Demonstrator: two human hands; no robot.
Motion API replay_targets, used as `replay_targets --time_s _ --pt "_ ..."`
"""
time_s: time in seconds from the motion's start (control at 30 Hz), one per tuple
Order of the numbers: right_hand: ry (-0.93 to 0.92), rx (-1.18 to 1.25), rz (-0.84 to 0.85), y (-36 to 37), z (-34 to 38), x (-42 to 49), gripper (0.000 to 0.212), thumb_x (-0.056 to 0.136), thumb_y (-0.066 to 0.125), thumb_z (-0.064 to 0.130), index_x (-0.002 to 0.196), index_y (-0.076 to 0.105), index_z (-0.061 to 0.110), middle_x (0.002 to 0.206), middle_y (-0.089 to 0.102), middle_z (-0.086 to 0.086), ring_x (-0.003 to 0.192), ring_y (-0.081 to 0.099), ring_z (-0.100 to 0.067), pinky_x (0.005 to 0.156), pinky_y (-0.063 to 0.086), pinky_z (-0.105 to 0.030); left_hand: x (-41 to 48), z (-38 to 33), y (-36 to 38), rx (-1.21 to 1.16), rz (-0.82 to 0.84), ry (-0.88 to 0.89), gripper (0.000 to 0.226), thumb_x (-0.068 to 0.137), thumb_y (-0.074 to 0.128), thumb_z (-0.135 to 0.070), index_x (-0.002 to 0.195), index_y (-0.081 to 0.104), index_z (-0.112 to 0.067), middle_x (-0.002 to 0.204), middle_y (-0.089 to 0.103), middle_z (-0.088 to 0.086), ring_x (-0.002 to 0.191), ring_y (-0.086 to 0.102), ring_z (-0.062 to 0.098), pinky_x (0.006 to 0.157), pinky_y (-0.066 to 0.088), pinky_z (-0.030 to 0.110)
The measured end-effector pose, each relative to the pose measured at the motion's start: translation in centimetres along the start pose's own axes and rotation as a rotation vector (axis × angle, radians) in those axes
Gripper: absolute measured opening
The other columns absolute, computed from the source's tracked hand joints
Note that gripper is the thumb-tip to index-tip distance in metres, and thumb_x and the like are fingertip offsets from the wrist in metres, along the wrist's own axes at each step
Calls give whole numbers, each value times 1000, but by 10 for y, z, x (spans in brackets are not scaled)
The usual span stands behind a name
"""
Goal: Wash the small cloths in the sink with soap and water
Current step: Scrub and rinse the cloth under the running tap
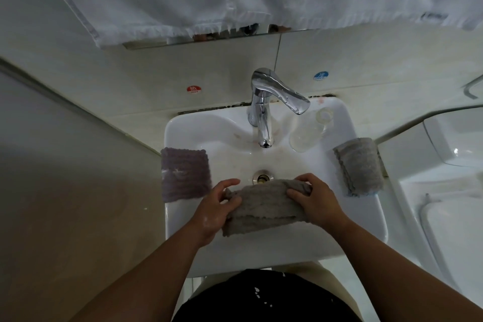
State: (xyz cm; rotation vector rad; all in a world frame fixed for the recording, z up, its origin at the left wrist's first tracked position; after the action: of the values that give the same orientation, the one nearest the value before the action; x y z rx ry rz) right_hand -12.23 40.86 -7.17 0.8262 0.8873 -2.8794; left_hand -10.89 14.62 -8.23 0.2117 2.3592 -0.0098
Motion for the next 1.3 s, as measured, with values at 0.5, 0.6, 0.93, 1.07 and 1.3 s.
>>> replay_targets --time_s 0.5,0.6,0.93,1.07,1.3 --pt "-211 -271 -88 15 -7 48 46 86 73 16 129 58 19 124 52 -1 103 56 -15 86 42 -22 44 4 -15 675 -325 246 72 85 71 -7 148 41 -22 139 47 5 120 53 20 99 42 24" --pt "-325 -408 -94 18 -1 34 37 77 79 16 112 66 14 118 52 -1 94 51 -12 78 41 -21 31 5 -8 738 -403 316 61 78 76 -7 132 54 -21 135 44 3 109 57 22 90 46 28" --pt "-373 -435 82 25 -16 41 16 87 75 23 103 78 22 100 59 3 91 62 -16 81 46 -24 22 6 -26 765 -507 391 17 81 71 -3 89 66 -17 85 65 -2 76 59 18 69 53 34" --pt "-362 -396 57 15 -9 43 11 93 69 26 98 78 23 98 60 7 88 61 -12 80 42 -21 8 -3 -21 767 -526 498 12 84 73 -9 90 67 -18 83 65 -4 73 58 15 67 50 29" --pt "-446 -560 66 6 -11 35 10 90 73 29 99 77 27 102 60 5 75 64 -15 70 52 -28 12 32 -10 943 -345 392 16 79 72 -9 88 66 -20 87 59 0 71 61 23 63 54 34"
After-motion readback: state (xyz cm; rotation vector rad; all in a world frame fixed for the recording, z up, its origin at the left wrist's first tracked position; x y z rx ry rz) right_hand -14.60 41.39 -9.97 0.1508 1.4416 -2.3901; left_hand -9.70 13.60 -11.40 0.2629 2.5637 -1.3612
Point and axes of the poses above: each hand's wrist, its own x-axis towards the middle knuckle, its own y-axis out of the palm, z = x × y, the point moved 8 cm from there along x, towards the middle knuckle
